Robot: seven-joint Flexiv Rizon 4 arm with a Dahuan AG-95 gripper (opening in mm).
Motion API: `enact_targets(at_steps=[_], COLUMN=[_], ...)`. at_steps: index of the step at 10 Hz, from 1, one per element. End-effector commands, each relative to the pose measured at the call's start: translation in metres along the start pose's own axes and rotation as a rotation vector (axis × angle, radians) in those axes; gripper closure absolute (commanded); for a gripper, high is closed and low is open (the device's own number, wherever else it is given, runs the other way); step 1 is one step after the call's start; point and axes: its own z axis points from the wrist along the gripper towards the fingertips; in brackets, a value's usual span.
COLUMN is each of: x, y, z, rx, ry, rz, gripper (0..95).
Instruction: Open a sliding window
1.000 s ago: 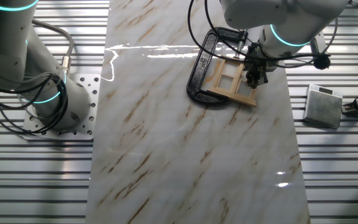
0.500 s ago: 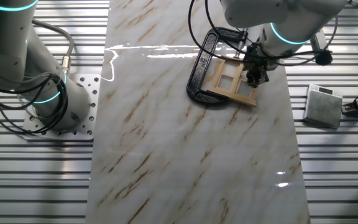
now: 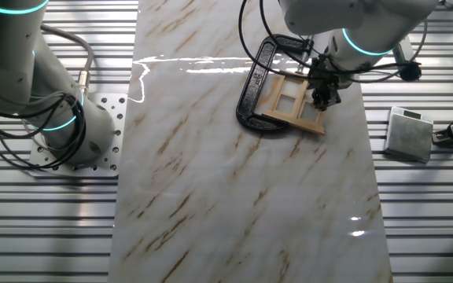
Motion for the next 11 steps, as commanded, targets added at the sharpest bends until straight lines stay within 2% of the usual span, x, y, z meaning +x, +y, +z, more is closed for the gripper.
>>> enact_targets(at_steps=[1, 11], x=[0.0005, -0.0028], y=[0.0, 0.0004], z=[0.0006, 0.0049], rx=[0.013, 0.022], ry=[0.003, 0.008], rz=[-0.011, -0.034], gripper=[57.0, 57.0])
